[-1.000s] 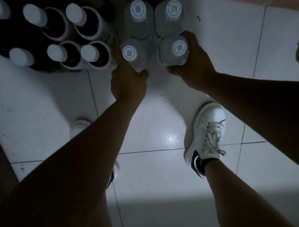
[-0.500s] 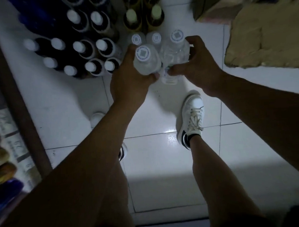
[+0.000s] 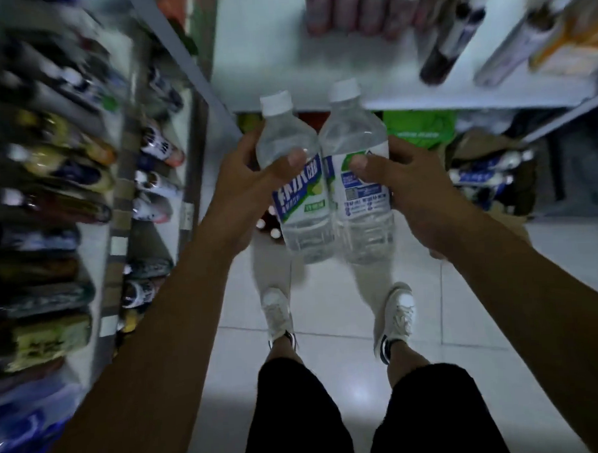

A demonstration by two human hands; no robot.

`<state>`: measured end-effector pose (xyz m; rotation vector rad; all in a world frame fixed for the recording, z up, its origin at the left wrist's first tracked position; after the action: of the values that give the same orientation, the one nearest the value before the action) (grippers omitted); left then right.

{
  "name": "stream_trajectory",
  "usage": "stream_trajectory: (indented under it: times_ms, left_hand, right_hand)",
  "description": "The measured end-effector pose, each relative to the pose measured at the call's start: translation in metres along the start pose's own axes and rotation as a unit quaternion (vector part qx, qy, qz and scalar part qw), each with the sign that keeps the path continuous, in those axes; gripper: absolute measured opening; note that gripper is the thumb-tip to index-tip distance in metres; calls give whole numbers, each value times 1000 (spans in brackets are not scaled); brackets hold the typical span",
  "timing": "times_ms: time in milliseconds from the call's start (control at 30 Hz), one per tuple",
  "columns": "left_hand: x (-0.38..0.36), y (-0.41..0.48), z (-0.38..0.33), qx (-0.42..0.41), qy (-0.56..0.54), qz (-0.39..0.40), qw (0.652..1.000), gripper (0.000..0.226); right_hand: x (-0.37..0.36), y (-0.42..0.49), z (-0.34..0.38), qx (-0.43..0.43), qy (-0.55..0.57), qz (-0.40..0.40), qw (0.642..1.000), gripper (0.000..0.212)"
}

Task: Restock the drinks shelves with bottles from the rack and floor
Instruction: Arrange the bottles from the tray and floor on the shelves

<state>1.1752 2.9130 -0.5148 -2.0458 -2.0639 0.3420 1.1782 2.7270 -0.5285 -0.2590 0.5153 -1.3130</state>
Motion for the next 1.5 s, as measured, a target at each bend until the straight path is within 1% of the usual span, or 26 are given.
stream_trajectory:
  times_ms: [67,100,167,200,233,267,300,333,367,400,433,467,500,533,600,667,767,833,900,967,1067,1133,1233,1267,1400,1500]
  left_hand:
    - [18,-12,-48,-13,-36,-33,999,62]
    - [29,-18,-69,-8,-52,-53,997,58]
    - [56,-28,-105,5,-66,-96,993,47]
    - [70,-31,-122,10,-65,-109,992,53]
    - [81,-35,-140,13,-64,-116,991,68]
    - [91,-40,-157,11,-66,-113,991,81]
    - [101,-45,-175,7,-72,-108,992,89]
    - [111,-50,-192,0,-77,-106,991,92]
    - [121,-56,-207,-10,-84,-98,992,93]
    - [131,-61,-222,-22,-94,-85,992,90]
    - [141,-67,-238,-36,-103,-74,991,78]
    - [152,-73,-252,-47,-113,-64,990,61]
    - [162,-77,-265,-55,-136,-50,988,49]
    - [168,-81,-278,-61,-160,-22,985,51]
    - [179,-92,-307,-81,-204,21,975,69]
    - [197,-104,-330,-96,-237,19,967,81]
    - [223,-115,-347,-106,-239,-14,965,73]
    - [238,-123,-354,-100,-229,-53,967,80]
    - [257,-132,-363,-111,-207,-98,967,94]
    - [276,-140,-368,-123,-197,-129,964,100]
    - [293,-155,-376,-144,-201,-145,958,92]
    - [298,-164,-382,-153,-201,-155,955,87]
    - [311,-181,-390,-159,-180,-240,941,100]
    - [315,-188,-394,-168,-164,-267,935,98]
    - [318,-215,-404,-189,-120,-344,912,68]
    - [320,-231,-411,-176,-66,-394,899,71]
  right_hand:
    - [-30,-11,43,22,18,1,1000,9]
    - [-46,-17,62,32,25,5,999,10]
    - [-79,-26,94,44,32,8,998,21]
    - [-95,-30,111,52,34,6,998,27]
    - [-112,-34,128,64,33,6,997,37]
    - [-128,-38,145,72,33,-1,997,53]
    - [-143,-42,160,77,30,-12,997,69]
    - [-157,-47,173,81,32,-19,996,77]
    - [-171,-50,185,85,40,-17,995,75]
    - [-184,-53,194,84,55,-8,995,65]
    - [-198,-57,201,77,82,13,994,55]
    - [-214,-61,207,66,118,41,990,51]
    - [-230,-66,212,50,158,74,983,55]
    - [-246,-71,216,35,195,104,975,63]
    - [-274,-81,229,27,237,150,959,79]
    - [-303,-89,243,44,232,199,951,79]
    - [-336,-92,262,70,170,217,959,60]
    - [-349,-86,273,73,140,191,969,53]
    - [-362,-81,279,49,153,177,971,55]
    - [-377,-78,281,10,184,186,965,61]
    - [-399,-78,290,-23,203,242,949,62]
    - [-414,-78,300,-21,173,283,943,60]
    - [-438,-85,311,-25,106,354,929,51]
    - [-444,-88,316,-14,82,378,922,51]
    - [-462,-96,335,27,11,446,894,71]
    - [-469,-95,349,63,-37,465,882,72]
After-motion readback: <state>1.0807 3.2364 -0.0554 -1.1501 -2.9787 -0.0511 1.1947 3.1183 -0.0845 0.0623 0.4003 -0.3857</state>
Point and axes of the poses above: each hand's wrist, its own y-axis towards the middle knuckle, its own x-axis out of the back of the hand, z = x × y, the point moved 10 cm from there along y, towards the middle knuckle, and after that the axes turned 2 degrees about -x, right-handed, at the moved point
